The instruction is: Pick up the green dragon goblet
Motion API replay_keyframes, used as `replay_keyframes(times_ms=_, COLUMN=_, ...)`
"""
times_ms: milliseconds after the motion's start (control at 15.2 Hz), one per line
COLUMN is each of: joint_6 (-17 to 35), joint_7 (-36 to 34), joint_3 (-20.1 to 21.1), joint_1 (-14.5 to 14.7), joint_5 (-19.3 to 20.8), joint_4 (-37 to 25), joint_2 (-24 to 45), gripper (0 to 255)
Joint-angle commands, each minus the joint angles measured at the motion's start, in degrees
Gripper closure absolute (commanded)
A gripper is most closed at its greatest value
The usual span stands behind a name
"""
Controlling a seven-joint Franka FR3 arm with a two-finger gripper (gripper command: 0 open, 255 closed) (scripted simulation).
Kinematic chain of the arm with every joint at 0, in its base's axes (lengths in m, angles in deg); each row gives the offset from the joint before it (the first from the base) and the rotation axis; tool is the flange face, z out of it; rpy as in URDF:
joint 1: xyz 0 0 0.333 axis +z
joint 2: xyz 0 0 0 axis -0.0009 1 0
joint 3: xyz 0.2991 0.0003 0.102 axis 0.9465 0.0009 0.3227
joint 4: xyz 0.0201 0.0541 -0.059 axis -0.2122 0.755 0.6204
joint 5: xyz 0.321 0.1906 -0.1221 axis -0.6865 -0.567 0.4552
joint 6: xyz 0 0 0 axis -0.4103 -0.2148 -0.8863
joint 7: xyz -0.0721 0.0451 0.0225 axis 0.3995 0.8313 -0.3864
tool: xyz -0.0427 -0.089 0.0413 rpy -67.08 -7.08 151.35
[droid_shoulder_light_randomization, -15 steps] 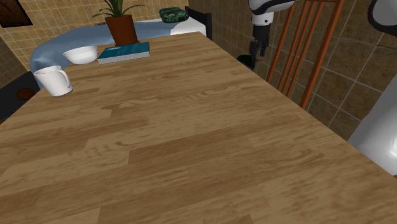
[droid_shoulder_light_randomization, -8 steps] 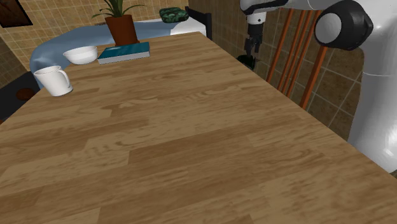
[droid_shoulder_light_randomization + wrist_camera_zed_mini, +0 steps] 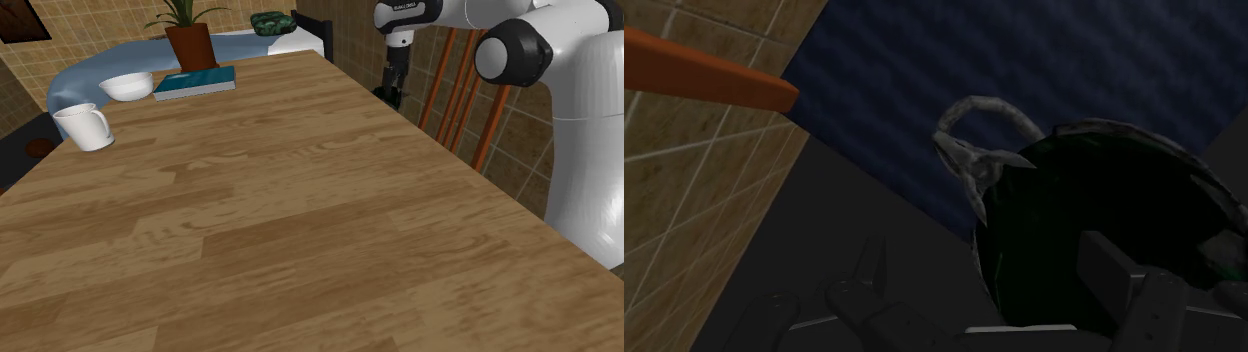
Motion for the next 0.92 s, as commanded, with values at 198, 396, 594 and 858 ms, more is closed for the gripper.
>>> replay_keyframes(times_ms=198, joint_6=1.9, joint_7=0.0, joint_3=0.0, joint_1=0.2, joint_5=0.0, joint_4=2.1, joint_2=-0.2, gripper=255)
replay_keyframes(times_ms=396, joint_6=1.9, joint_7=0.0, joint_3=0.0, joint_1=0.2, joint_5=0.0, joint_4=2.0, joint_2=-0.2, gripper=255)
replay_keyframes(times_ms=594, joint_6=1.9, joint_7=0.0, joint_3=0.0, joint_1=0.2, joint_5=0.0, joint_4=2.0, joint_2=-0.2, gripper=255)
replay_keyframes(times_ms=858, joint_6=1.2, joint_7=0.1, joint_3=0.0, joint_1=0.2, joint_5=0.1, joint_4=1.5, joint_2=-0.3, gripper=255)
